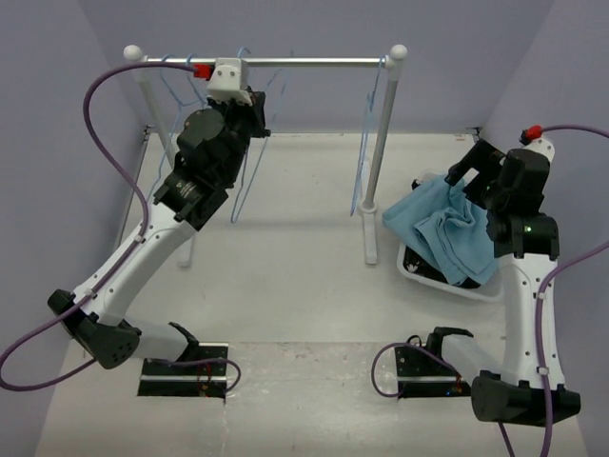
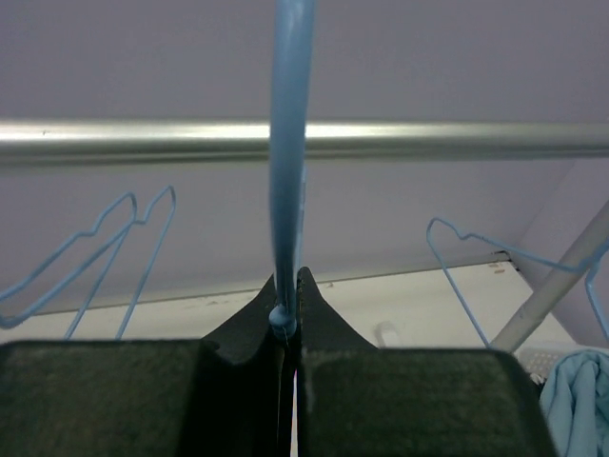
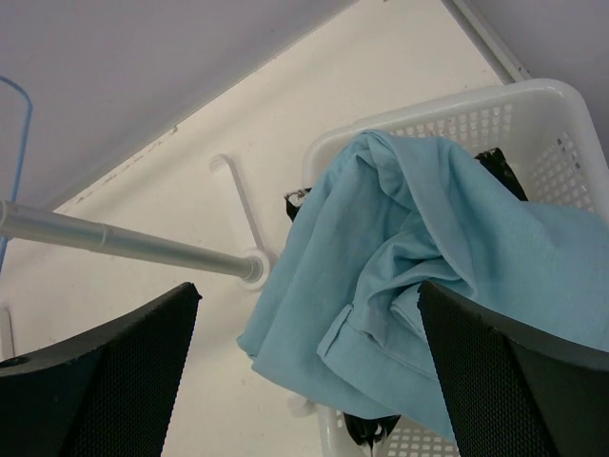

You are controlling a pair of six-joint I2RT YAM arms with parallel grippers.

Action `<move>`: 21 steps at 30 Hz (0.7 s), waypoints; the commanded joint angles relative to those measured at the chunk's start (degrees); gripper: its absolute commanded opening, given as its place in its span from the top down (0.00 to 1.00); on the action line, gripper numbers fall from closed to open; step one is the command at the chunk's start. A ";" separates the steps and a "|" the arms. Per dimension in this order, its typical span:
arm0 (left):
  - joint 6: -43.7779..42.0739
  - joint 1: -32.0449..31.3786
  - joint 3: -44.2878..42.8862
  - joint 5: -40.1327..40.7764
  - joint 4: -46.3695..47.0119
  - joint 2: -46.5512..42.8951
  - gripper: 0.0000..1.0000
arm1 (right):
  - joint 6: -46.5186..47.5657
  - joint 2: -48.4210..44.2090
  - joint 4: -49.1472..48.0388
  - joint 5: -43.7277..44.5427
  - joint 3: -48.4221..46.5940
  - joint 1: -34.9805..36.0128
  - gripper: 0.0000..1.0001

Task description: Remove the trousers from the hanger

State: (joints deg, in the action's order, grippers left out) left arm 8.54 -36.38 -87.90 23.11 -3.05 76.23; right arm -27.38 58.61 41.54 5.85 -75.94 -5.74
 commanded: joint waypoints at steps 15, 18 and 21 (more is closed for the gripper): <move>-0.19 3.95 -7.84 0.44 4.34 12.47 1.00 | 1.98 -0.69 -2.87 2.85 1.41 -0.15 0.01; 1.31 3.86 -0.52 1.49 6.48 9.82 1.00 | 1.89 -1.30 -3.22 2.68 2.03 -0.15 0.01; 1.22 3.77 -1.05 -0.34 3.67 8.85 0.98 | 1.71 -1.66 -3.31 2.33 1.85 -0.06 0.01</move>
State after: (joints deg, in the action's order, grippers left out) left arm 8.29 -32.71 -89.38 23.73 0.97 87.99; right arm -26.30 58.37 40.23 7.09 -74.22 -5.74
